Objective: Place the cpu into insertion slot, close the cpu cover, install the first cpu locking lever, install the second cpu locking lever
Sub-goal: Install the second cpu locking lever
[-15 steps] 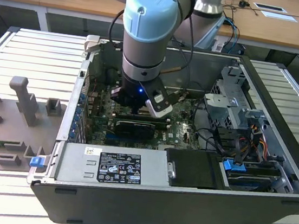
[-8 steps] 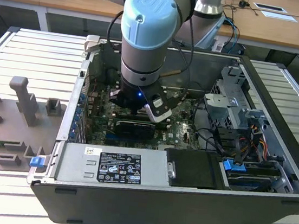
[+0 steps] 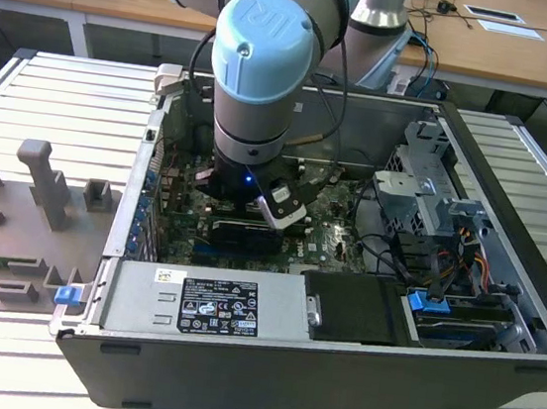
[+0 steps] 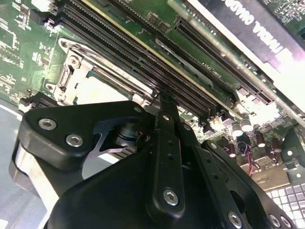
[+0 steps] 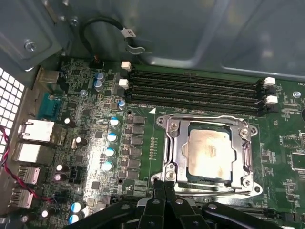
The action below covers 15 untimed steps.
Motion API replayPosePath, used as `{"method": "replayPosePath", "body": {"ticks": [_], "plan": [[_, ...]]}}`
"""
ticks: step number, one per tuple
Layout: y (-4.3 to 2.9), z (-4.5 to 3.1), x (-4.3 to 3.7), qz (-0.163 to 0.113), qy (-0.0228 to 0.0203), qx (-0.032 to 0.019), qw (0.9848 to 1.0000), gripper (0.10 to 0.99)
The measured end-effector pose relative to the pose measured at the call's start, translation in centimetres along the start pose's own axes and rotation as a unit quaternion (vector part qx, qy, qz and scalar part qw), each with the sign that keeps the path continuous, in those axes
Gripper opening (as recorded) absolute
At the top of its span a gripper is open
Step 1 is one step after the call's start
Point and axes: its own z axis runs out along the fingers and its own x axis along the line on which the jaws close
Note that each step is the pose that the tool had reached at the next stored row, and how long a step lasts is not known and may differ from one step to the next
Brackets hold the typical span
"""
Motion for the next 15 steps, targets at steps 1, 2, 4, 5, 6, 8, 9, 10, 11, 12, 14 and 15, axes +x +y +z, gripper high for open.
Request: {"method": "replayPosePath", "body": {"ticks": [1,2,4,5,6,8,9,10,11,12,14,15], "plan": [[-0.03,0.09,0.01,0.0,0.0,-0.0006,1.0,0.106],[-0.05,0.16,0.02,0.0,-0.0001,-0.0019,1.0,0.106],[-0.08,0.28,0.03,0.0,-0.0003,-0.0051,1.0,0.106],[-0.1,0.34,0.05,-0.001,-0.0005,-0.0069,1.0,0.106],[-0.11,0.38,0.05,-0.001,-0.0006,-0.008,1.0,0.106],[-0.12,0.42,0.08,-0.001,-0.0006,-0.0093,1.0,0.106],[-0.13,0.43,0.09,-0.001,-0.0006,-0.0096,1.0,0.106],[-0.13,0.44,0.09,-0.001,-0.0006,-0.01,0.9999,0.106],[-0.12,0.46,0.12,-0.001,-0.0006,-0.0106,0.9999,0.106],[-0.12,0.47,0.17,-0.002,-0.0006,-0.0119,0.9999,0.106],[-0.08,0.54,0.25,-0.002,-0.0008,-0.0151,0.9999,0.106],[-0.07,0.56,0.29,-0.003,-0.0007,-0.0163,0.9999,0.106]]}}
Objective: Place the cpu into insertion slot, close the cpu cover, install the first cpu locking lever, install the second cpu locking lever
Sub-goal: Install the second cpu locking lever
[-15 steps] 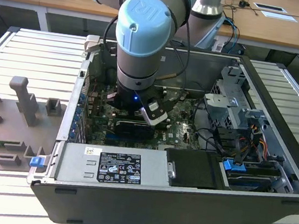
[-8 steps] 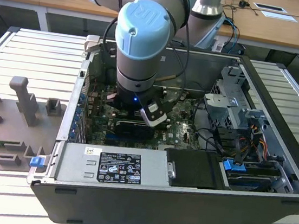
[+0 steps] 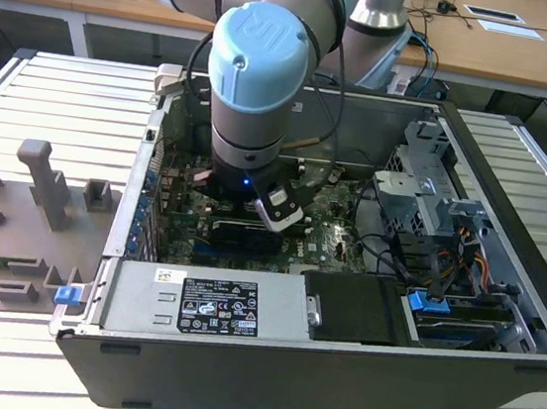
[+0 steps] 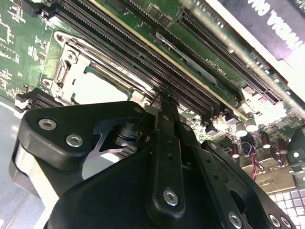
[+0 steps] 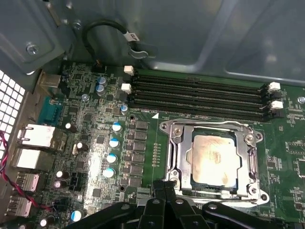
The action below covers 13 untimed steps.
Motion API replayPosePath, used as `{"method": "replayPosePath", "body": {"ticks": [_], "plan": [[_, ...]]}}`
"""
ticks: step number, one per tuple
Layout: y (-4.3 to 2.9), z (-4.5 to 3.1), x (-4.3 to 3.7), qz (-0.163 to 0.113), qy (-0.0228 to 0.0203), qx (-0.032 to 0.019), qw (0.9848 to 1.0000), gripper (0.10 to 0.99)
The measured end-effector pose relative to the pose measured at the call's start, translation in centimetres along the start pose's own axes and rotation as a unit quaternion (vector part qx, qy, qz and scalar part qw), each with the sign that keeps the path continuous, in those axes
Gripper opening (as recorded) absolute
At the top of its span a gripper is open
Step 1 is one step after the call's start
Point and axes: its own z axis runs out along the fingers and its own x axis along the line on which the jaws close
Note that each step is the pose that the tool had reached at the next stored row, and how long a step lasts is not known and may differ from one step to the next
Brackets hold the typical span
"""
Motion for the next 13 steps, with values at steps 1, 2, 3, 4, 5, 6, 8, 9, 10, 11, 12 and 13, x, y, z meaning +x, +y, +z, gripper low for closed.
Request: {"method": "replayPosePath", "body": {"ticks": [1,2,3,4,5,6,8,9,10,11,12,13], "plan": [[0.0,0.03,0.04,0.0,0.0,-0.0013,1.0,0.106],[0.0,0.07,0.08,-0.001,0.0001,-0.0025,1.0,0.106],[0.01,0.09,0.14,-0.001,0.0001,-0.0034,1.0,0.106],[0.05,0.12,0.27,-0.002,0.0004,-0.0041,1.0,0.106],[0.05,0.12,0.32,-0.002,0.0005,-0.0043,1.0,0.106],[0.05,0.12,0.32,-0.003,0.0005,-0.0044,1.0,0.106],[0.08,0.02,0.34,-0.003,0.0006,-0.0043,1.0,0.106],[0.14,-0.1,0.33,-0.003,0.0004,-0.0047,1.0,0.106],[0.22,-0.34,0.32,-0.003,0.0005,-0.0045,1.0,0.106],[0.29,-0.52,0.31,-0.003,0.0005,-0.0045,1.0,0.106],[0.35,-0.71,0.31,-0.003,0.0005,-0.0044,1.0,0.106],[0.42,-0.9,0.29,-0.003,0.0005,-0.0045,1.0,0.106]]}}
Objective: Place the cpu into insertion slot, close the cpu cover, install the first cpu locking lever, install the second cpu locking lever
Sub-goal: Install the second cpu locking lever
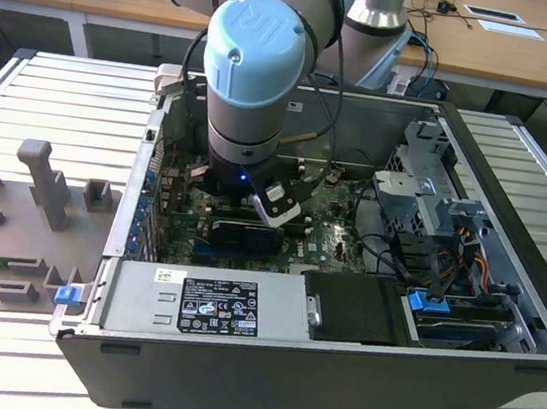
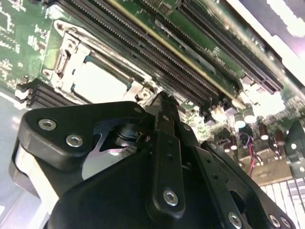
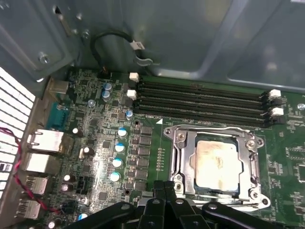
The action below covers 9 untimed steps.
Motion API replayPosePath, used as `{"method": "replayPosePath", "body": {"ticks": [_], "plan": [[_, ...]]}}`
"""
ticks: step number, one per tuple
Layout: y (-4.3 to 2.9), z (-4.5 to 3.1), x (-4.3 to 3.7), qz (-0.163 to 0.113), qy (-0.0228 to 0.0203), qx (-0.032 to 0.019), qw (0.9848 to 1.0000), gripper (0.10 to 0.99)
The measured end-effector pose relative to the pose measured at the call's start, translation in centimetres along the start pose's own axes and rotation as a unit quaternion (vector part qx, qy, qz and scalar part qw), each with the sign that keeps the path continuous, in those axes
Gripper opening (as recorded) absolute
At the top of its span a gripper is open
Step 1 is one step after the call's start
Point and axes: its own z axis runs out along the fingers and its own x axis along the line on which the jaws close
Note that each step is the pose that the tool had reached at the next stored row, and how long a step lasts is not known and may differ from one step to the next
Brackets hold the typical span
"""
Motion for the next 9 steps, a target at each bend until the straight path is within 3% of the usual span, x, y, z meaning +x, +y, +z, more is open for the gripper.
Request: {"method": "replayPosePath", "body": {"ticks": [9], "plan": [[0.65,-1.74,-0.04,0.0,0.0,-0.0002,1.0,0.106]]}}
